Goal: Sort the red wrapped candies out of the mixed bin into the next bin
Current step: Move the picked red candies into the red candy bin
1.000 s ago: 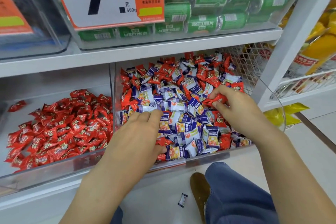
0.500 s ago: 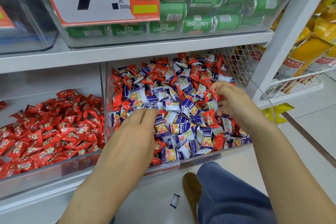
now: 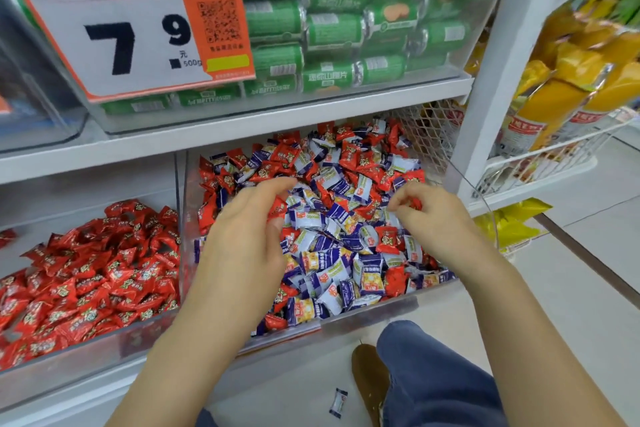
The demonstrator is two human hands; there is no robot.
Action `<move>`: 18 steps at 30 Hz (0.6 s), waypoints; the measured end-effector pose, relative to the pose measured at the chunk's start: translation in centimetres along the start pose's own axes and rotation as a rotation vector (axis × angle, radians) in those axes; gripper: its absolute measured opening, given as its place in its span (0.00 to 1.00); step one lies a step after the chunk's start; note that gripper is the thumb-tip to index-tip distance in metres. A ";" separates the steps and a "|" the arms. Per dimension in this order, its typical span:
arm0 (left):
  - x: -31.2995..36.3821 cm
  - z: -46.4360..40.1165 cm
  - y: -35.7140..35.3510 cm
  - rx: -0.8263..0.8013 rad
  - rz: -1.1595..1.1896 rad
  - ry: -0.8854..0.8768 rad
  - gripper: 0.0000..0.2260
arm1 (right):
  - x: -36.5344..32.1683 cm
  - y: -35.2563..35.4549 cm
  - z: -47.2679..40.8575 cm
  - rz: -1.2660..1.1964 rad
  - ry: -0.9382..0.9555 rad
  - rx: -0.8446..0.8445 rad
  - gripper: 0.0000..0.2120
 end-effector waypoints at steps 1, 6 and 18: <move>0.3 -0.4 -0.8 -0.034 -0.015 -0.009 0.22 | 0.2 -0.1 0.3 0.112 -0.012 -0.049 0.05; 1.3 -3.4 -4.1 -0.181 -0.191 0.016 0.23 | 0.6 -1.7 1.2 0.346 -0.032 -0.145 0.19; 4.5 -10.7 -8.6 -0.190 -0.648 -0.197 0.14 | -0.2 -1.1 -0.2 0.134 -0.006 -0.265 0.11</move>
Point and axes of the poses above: each hand's wrist, its own z-axis away from the middle knuckle, its own y-axis out of the back of the hand, x = y × z, the point moved 4 cm from there along -z, towards the middle knuckle, and after that the axes turned 9 degrees about -z, right-handed, at the moved point
